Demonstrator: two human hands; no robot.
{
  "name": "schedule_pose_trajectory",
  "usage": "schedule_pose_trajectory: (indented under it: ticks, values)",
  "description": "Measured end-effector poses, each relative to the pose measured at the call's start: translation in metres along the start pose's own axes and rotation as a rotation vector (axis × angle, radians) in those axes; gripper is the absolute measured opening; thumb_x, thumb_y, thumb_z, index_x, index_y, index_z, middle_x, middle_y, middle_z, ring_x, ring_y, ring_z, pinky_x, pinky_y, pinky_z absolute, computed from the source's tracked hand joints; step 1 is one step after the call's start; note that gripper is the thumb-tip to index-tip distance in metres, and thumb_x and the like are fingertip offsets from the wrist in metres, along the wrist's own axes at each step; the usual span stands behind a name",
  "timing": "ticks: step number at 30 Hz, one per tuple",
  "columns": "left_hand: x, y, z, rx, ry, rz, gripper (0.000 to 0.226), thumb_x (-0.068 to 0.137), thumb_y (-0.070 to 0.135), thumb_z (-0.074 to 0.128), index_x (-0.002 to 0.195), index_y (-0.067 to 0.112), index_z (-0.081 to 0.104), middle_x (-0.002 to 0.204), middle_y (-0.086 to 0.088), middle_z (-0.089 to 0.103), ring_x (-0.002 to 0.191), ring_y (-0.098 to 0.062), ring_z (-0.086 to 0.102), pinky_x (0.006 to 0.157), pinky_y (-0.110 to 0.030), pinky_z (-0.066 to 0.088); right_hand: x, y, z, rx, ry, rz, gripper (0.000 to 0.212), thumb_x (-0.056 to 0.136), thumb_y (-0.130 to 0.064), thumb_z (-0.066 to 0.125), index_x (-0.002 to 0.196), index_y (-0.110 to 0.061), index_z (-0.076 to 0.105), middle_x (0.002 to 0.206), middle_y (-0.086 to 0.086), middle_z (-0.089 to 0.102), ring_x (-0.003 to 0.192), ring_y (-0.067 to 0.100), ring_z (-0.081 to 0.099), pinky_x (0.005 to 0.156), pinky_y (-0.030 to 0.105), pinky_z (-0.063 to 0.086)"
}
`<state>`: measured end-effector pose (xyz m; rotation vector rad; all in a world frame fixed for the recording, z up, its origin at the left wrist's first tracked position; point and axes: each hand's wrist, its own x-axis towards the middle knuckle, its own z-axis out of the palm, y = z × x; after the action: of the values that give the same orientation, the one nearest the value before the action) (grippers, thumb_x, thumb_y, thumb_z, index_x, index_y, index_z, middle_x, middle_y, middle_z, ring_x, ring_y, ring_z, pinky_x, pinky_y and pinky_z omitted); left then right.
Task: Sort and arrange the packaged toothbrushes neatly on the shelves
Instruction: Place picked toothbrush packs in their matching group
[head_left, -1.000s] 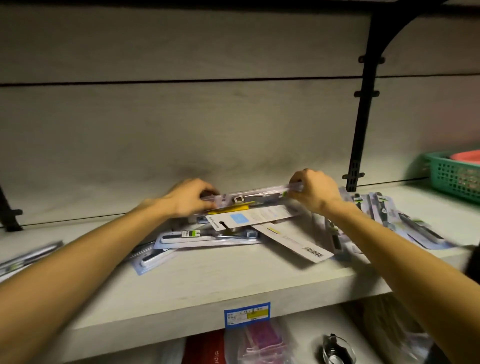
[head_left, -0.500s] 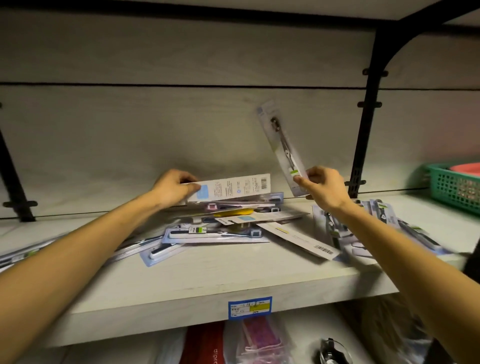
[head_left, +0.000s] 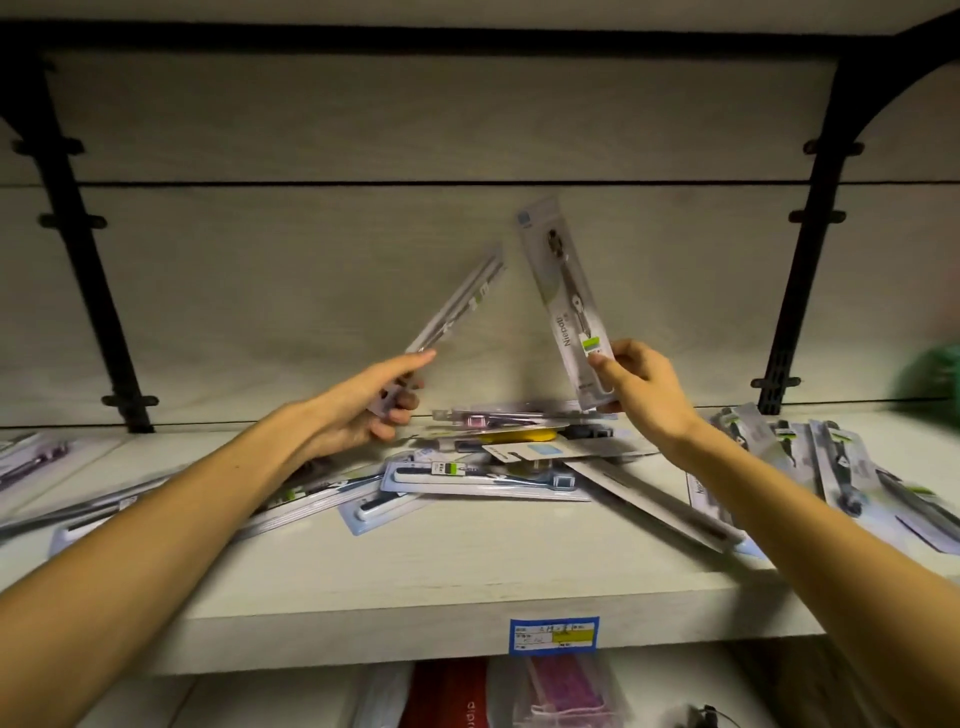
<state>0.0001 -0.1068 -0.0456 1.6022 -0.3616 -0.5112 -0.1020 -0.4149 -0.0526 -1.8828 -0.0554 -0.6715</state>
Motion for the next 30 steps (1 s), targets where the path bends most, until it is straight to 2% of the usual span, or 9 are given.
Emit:
schedule_pose_trajectory:
  ticks: [3, 6, 10, 13, 16, 20, 23, 26, 30]
  values:
    - [-0.006, 0.0, -0.005, -0.08, -0.033, 0.041, 0.064, 0.063, 0.054, 0.088, 0.104, 0.017, 0.057, 0.075, 0.005, 0.05, 0.056, -0.006, 0.039, 0.037, -0.016, 0.027, -0.001, -0.009, 0.01, -0.032, -0.039, -0.004, 0.029, 0.1, -0.026, 0.056, 0.118, -0.003, 0.057, 0.107, 0.016, 0.068, 0.094, 0.034, 0.067, 0.081, 0.051, 0.057]
    - [-0.013, -0.005, -0.003, -0.132, 0.003, 0.108, 0.046, 0.08, 0.049, 0.075, 0.109, 0.017, 0.061, 0.082, 0.004, 0.055, 0.062, -0.007, 0.052, 0.043, -0.018, 0.039, -0.002, -0.017, 0.02, 0.002, -0.057, 0.014, 0.032, 0.101, -0.026, 0.053, 0.124, -0.004, 0.054, 0.116, 0.015, 0.066, 0.099, 0.029, 0.066, 0.087, 0.046, 0.058]
    - [-0.029, -0.009, -0.001, -0.101, 0.078, 0.139, 0.05, 0.09, 0.055, 0.058, 0.115, 0.012, 0.068, 0.102, -0.005, 0.074, 0.081, -0.013, 0.072, 0.057, -0.022, 0.055, -0.01, -0.028, 0.034, 0.093, -0.06, 0.032, 0.028, 0.102, -0.021, 0.052, 0.125, -0.004, 0.052, 0.111, 0.009, 0.065, 0.081, 0.014, 0.071, 0.063, 0.022, 0.058]
    - [-0.048, -0.003, -0.008, -0.083, 0.046, 0.157, 0.05, 0.097, 0.052, 0.05, 0.123, 0.012, 0.065, 0.116, -0.01, 0.074, 0.096, -0.015, 0.073, 0.062, -0.021, 0.057, -0.017, -0.038, 0.048, 0.148, -0.043, 0.046, 0.023, 0.102, -0.019, 0.053, 0.121, -0.006, 0.051, 0.102, 0.005, 0.066, 0.069, 0.007, 0.072, 0.055, 0.018, 0.054]
    - [-0.071, 0.001, -0.018, -0.121, 0.041, 0.164, 0.041, 0.101, 0.036, 0.053, 0.126, 0.005, 0.061, 0.119, -0.013, 0.072, 0.102, -0.019, 0.073, 0.067, -0.028, 0.06, -0.027, -0.054, 0.064, 0.189, -0.006, 0.047, 0.022, 0.101, -0.021, 0.055, 0.117, -0.007, 0.053, 0.1, 0.007, 0.067, 0.065, 0.007, 0.071, 0.053, 0.018, 0.053]
    - [-0.112, -0.005, -0.039, -0.117, 0.035, 0.142, 0.043, 0.087, 0.021, 0.071, 0.123, -0.003, 0.064, 0.12, -0.019, 0.068, 0.105, -0.025, 0.069, 0.094, -0.042, 0.058, -0.05, -0.079, 0.097, 0.224, 0.03, 0.026, 0.022, 0.097, -0.022, 0.061, 0.111, -0.005, 0.058, 0.09, 0.004, 0.067, 0.056, -0.004, 0.064, 0.049, 0.01, 0.047]
    - [-0.151, -0.015, -0.056, -0.101, 0.056, 0.161, 0.024, 0.091, 0.011, 0.068, 0.114, 0.002, 0.067, 0.106, -0.013, 0.073, 0.093, -0.02, 0.073, 0.086, -0.033, 0.061, -0.074, -0.104, 0.133, 0.264, 0.004, 0.062, 0.026, 0.09, -0.008, 0.068, 0.114, -0.001, 0.059, 0.08, 0.001, 0.069, 0.056, -0.002, 0.061, 0.051, 0.013, 0.048]
    - [-0.199, -0.024, -0.078, 0.016, 0.115, 0.198, 0.022, 0.092, 0.004, 0.066, 0.114, 0.001, 0.066, 0.111, -0.012, 0.073, 0.095, -0.019, 0.072, 0.087, -0.027, 0.059, -0.105, -0.132, 0.171, 0.334, -0.094, 0.078, 0.034, 0.085, 0.002, 0.071, 0.117, 0.0, 0.059, 0.089, 0.002, 0.075, 0.072, 0.006, 0.071, 0.062, 0.021, 0.056]
    - [-0.276, -0.035, -0.112, 0.282, 0.112, 0.287, 0.021, 0.088, 0.008, 0.073, 0.106, 0.019, 0.073, 0.105, 0.007, 0.077, 0.094, -0.003, 0.071, 0.078, -0.011, 0.052, -0.154, -0.17, 0.22, 0.293, -0.144, 0.045, 0.026, 0.08, -0.004, 0.079, 0.101, -0.008, 0.064, 0.087, -0.001, 0.075, 0.083, 0.014, 0.072, 0.072, 0.024, 0.058]
